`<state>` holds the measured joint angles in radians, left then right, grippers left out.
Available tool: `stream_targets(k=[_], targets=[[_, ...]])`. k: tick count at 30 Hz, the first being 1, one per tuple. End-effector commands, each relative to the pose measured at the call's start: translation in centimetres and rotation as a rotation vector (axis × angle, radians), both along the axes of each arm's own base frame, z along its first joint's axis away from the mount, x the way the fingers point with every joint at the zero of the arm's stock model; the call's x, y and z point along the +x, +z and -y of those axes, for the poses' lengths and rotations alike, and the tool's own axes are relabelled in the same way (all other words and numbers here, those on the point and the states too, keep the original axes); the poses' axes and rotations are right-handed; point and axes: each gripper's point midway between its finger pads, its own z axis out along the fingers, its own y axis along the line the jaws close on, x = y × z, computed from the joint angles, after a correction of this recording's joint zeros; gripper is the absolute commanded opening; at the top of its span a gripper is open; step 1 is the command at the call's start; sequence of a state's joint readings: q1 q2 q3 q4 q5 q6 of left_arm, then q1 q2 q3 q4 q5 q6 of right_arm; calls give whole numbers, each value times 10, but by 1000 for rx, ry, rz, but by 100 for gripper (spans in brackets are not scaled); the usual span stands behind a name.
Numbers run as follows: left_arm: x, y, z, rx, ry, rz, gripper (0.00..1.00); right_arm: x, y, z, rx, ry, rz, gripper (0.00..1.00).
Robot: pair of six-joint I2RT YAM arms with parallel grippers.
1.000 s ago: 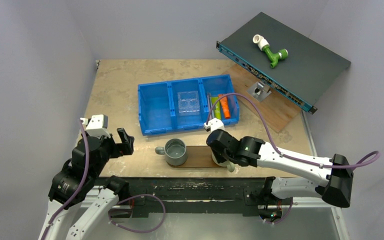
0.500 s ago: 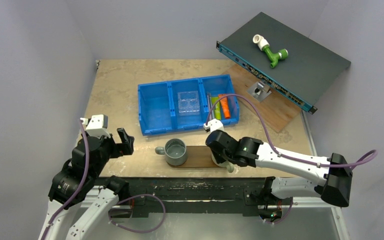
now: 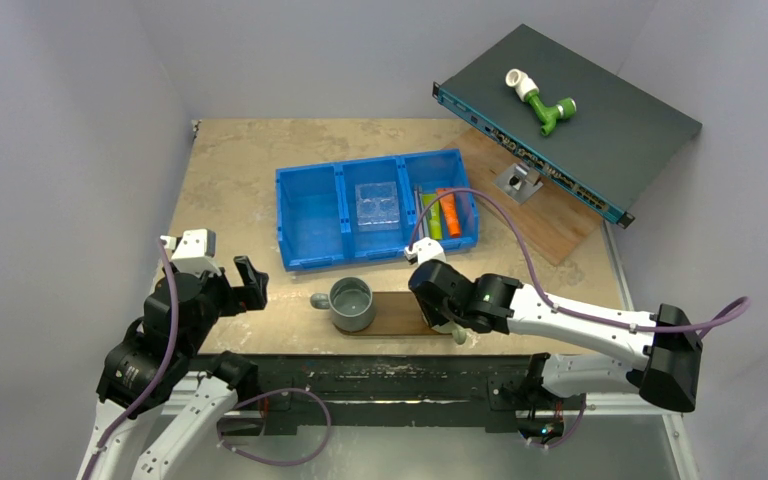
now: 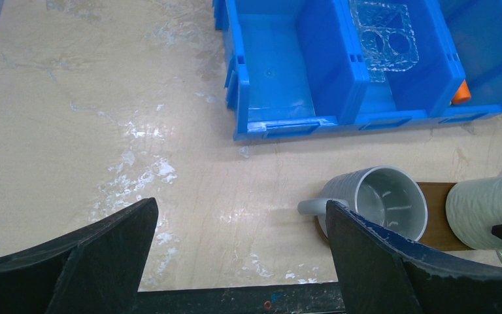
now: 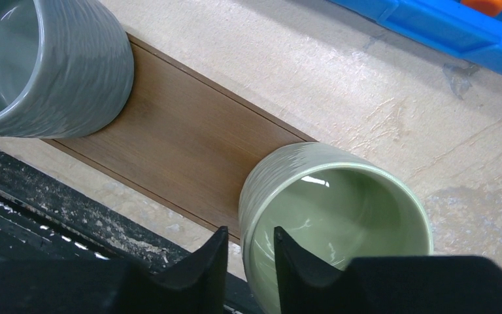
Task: Prepare toiletry sets of a toothbrush and toothpaste on the tray
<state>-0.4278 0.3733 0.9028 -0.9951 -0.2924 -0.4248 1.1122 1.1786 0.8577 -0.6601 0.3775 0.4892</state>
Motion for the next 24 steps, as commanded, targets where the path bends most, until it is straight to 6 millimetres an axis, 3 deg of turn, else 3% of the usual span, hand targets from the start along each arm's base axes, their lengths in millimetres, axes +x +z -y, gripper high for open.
stream_targets(k=[1,8,13,24], targets=[[6,6,2,7,-8,26,100,12,28,-8,49,-14,71,38],[6,5,1,11,-6,24,100,24,71,-18,72,10,144,46],[6,5,1,13,-2,23,100,44,103,-30,99,13,242,58],[6,5,-1,16,4,24,100,118,134,-55,161,-143,252,61]])
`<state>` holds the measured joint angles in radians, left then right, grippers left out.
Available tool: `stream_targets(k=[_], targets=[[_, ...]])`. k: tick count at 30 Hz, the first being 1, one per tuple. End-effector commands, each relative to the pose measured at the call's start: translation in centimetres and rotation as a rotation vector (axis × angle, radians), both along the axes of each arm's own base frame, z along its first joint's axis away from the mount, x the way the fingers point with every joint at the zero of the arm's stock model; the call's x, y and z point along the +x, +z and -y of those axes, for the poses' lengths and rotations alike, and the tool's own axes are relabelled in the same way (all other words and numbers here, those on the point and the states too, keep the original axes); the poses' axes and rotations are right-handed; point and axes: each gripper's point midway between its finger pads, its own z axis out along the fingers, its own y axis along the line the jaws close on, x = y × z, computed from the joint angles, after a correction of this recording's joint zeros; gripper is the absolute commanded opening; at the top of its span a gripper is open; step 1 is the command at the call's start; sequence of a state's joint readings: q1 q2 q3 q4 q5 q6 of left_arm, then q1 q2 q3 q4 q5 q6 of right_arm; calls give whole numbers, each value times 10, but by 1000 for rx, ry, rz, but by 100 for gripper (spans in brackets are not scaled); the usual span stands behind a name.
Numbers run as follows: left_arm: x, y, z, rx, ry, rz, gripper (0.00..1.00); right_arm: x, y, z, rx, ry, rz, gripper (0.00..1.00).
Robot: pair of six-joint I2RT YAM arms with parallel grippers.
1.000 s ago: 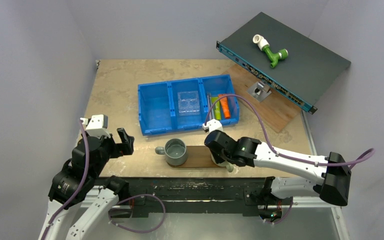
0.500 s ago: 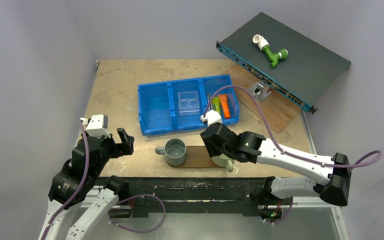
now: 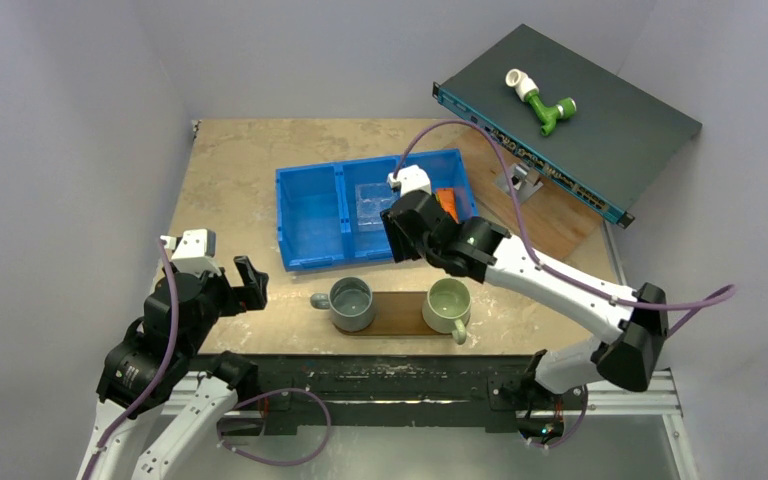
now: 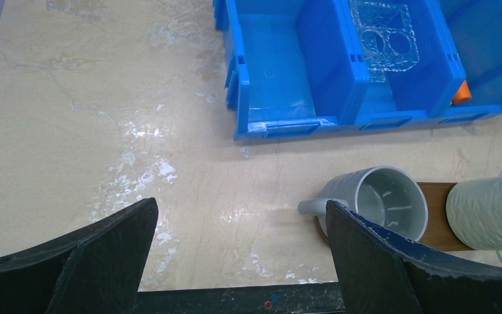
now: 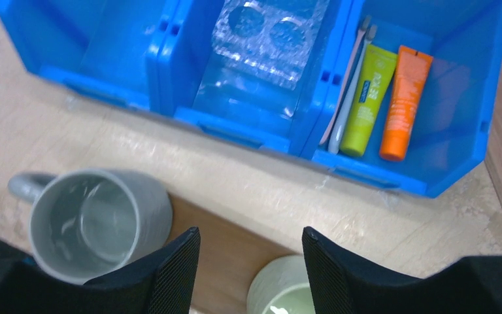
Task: Prepare toiletry sets of a toothbrush and toothpaste on the tray
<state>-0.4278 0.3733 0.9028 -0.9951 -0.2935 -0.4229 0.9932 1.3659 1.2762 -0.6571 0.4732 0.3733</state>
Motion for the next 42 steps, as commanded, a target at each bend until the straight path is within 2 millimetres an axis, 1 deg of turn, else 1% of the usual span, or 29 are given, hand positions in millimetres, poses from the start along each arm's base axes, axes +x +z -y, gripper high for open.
stream_targets(k=[1,3,7,9,10,11,16,20,25,31,36,42], targets=[[6,5,0,14,4,24,100,34,29,-17,71,-45,38,62],[6,5,-1,15,5,23,100,45,34,-28,90,-44,39,62],[6,5,-2,16,10,22,100,67,32,-45,113,-89,33,62],[6,4,-2,17,11,21,100,79,28,-49,111,-144,32,60],[6,4,-2,17,11,21,100,84,24,-49,106,-175,27,60],[6,5,-2,16,11,21,100,90,16,-51,95,-207,18,59],[7,3,-1,18,7,15,100,112,0,-60,86,-299,13,56],[7,4,-1,18,8,15,100,127,-15,-60,111,-362,-7,52],[7,3,-1,19,10,12,100,141,-31,-60,132,-395,-19,50],[7,2,-1,20,10,9,100,156,-48,-65,130,-383,-44,49],[7,3,-2,21,13,11,100,164,-57,-72,132,-352,-60,49],[8,2,-2,23,16,9,100,174,-68,-72,127,-359,-72,48]])
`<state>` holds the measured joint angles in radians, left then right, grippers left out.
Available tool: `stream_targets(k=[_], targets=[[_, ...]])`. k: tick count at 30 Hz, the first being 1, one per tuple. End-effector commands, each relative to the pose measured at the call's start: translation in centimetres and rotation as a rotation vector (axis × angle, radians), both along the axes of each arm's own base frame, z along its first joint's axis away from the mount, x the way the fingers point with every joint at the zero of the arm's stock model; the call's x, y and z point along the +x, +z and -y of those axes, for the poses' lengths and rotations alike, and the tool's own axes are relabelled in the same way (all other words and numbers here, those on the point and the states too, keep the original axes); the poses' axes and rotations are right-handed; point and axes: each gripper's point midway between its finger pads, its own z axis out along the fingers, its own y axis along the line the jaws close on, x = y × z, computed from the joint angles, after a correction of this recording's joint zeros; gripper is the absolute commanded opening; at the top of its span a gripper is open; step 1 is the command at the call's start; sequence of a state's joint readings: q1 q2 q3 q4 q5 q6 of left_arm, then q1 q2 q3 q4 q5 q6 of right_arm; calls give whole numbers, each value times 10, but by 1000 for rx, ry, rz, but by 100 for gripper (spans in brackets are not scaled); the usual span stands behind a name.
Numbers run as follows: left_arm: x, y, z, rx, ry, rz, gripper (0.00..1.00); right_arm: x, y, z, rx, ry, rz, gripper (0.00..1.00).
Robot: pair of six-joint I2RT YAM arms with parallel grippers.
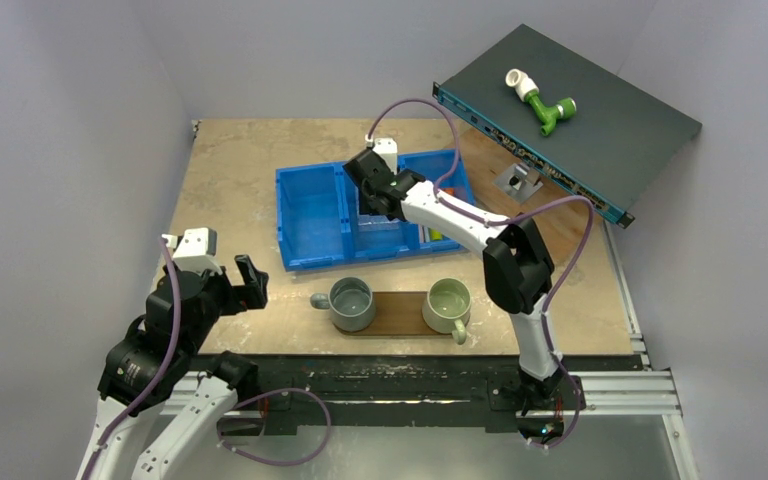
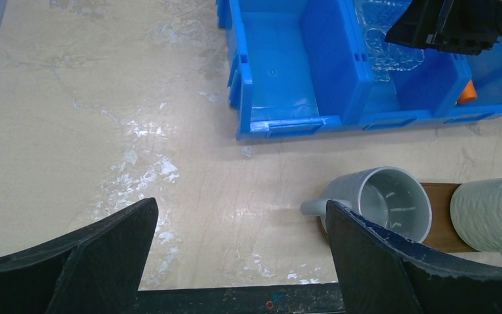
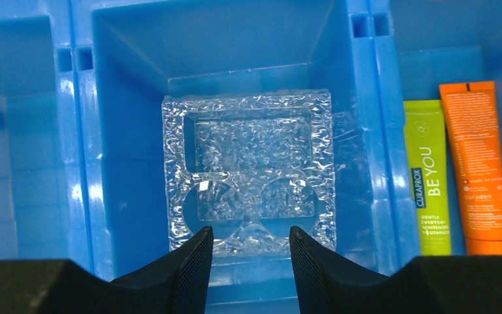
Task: Prepare toiletry sets of a toothbrush and toothpaste on the tray
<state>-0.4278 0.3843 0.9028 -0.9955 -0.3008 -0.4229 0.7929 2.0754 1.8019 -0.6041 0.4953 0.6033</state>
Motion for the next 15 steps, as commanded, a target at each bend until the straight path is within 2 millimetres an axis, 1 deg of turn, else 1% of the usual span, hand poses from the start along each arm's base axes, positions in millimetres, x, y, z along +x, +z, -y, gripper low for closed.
stream_targets(k=[1,11,15], targets=[[6,4,-1,16,9,18,100,16,21,-10,64,4,49,48],[6,3,-2,17,14,16,100,27,4,-13,46,12,34,47],[6,3,-2,19,15,15,100,27,-4,-14,39,14,17,46]])
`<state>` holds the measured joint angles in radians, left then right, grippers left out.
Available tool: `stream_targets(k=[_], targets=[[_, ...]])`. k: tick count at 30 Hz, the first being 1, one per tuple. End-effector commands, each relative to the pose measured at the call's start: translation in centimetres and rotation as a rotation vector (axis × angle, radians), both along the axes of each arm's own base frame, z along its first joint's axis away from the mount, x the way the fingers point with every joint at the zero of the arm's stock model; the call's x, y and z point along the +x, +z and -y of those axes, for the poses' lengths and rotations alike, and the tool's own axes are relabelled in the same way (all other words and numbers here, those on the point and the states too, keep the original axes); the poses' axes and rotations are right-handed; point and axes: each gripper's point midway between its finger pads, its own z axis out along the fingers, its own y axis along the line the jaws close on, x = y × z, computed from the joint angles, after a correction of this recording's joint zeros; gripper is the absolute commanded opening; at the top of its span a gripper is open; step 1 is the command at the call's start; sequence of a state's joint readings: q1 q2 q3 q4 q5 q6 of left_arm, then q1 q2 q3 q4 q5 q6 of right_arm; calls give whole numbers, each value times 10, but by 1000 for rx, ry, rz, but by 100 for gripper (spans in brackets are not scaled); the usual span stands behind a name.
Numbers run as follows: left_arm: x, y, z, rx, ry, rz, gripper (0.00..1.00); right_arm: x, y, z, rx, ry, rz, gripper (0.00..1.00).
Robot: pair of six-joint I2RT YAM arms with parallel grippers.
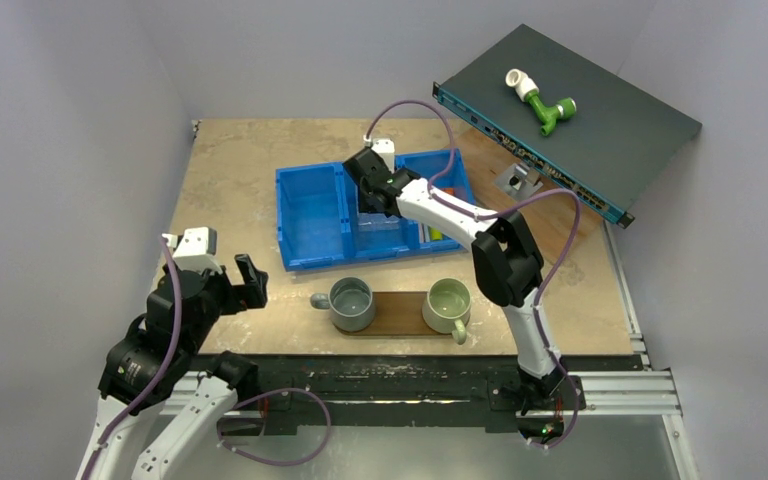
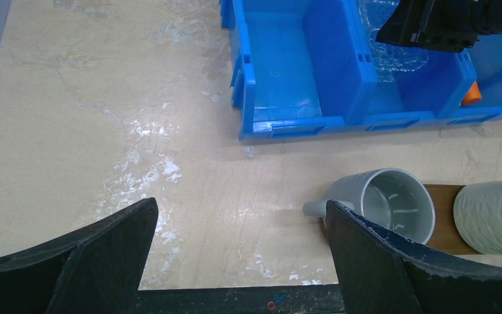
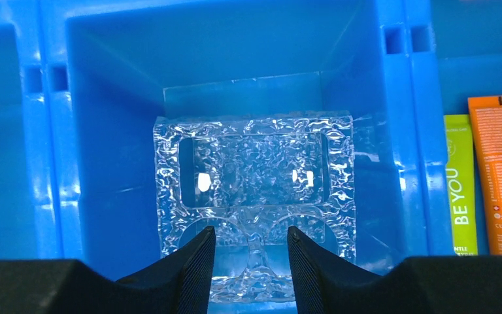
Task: Prepare toiletry sets of a toothbrush and toothpaste on the tray
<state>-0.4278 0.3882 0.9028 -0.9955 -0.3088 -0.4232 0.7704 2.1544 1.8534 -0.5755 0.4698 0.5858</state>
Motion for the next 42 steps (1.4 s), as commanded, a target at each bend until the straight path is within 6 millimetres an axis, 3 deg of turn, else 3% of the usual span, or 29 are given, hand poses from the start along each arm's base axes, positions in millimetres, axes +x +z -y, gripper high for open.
stream_targets(k=[1,8,15,18,19,23,32,42], targets=[[5,4,-1,14,8,17,100,9,13,-8,35,8,26,46],[6,4,-1,14,7,18,100,8,6,-6,22,8,15,34],[5,5,-1,12,6,22,100,8,5,-4,15,11,16,15],[5,5,-1,11,7,24,100,9,8,-5,18,15,22,0],[5,5,-1,10,7,24,100,9,11,-5,22,17,27,0],[5,6,-1,9,7,27,100,10,26,-6,42,25,52,0],[4,6,-1,6,2,30,100,8,81,5,86,5,143,0],[3,8,0,-1,-5,40,100,-16,130,24,145,-12,191,0]])
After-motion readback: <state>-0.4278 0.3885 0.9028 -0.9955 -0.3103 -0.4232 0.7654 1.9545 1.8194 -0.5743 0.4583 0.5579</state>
